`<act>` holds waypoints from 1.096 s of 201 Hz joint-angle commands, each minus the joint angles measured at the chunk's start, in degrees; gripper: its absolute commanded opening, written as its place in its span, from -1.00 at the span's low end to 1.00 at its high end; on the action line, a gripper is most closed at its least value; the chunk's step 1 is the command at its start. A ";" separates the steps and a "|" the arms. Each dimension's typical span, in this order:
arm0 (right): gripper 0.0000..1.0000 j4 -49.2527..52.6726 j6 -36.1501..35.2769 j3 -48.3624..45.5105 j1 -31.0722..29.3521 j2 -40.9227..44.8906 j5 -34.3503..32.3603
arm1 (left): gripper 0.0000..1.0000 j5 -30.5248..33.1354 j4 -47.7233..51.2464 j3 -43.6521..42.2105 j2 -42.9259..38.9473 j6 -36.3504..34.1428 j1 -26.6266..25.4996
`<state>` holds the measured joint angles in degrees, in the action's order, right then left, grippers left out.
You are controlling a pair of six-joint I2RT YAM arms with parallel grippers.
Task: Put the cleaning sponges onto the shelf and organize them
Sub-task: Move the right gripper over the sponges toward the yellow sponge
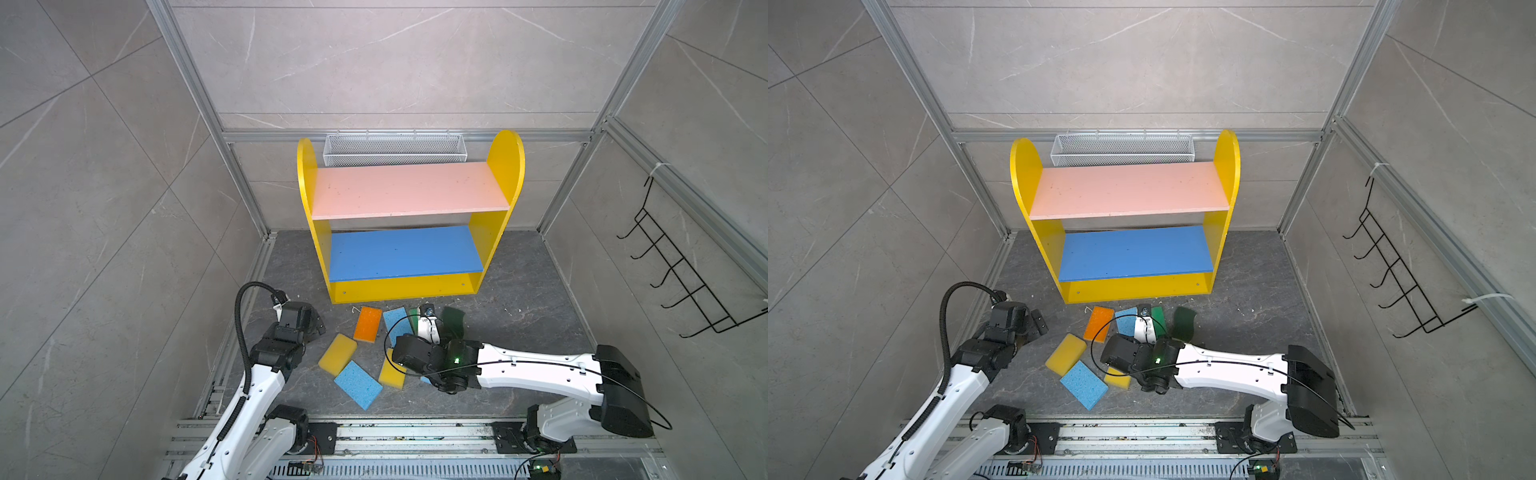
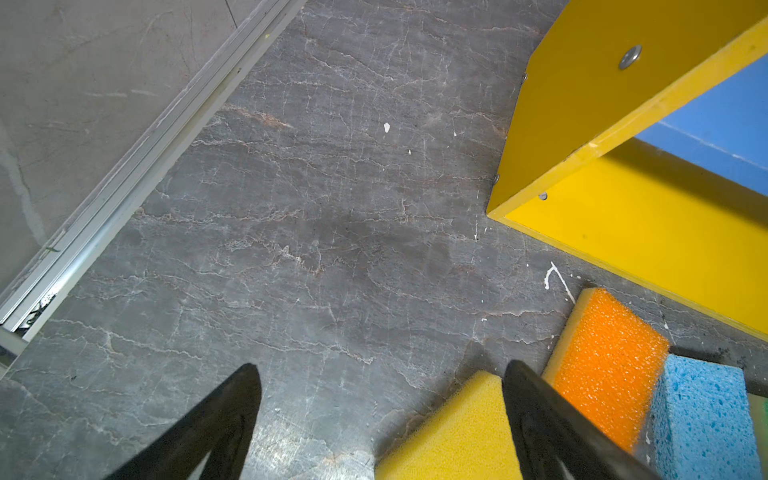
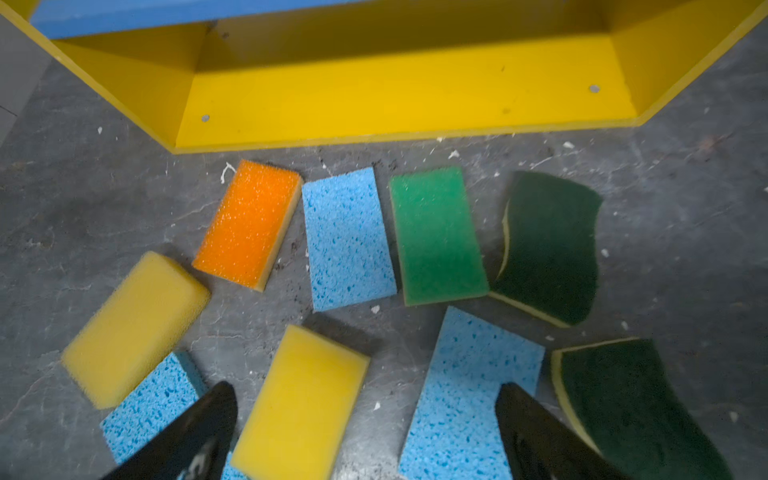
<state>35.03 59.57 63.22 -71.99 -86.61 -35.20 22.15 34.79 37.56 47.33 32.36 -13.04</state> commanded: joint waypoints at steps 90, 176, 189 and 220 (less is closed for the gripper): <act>0.98 2.18 8.98 9.33 -0.04 -10.90 18.80 | 0.99 -7.37 6.82 2.90 -0.24 1.90 -0.23; 0.99 9.37 14.90 11.52 1.40 -14.86 21.21 | 0.99 -10.90 6.43 2.79 -2.87 1.82 -0.22; 0.99 10.41 15.32 12.13 1.53 -16.00 22.01 | 0.99 -11.20 6.35 2.71 -2.45 1.83 -0.19; 0.99 9.68 15.58 12.18 2.59 -18.41 24.83 | 0.99 -12.04 5.87 2.43 -2.05 1.72 -0.23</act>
<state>42.54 73.82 74.26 -70.32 -102.54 -12.80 11.64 40.77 38.37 45.17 33.67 -13.15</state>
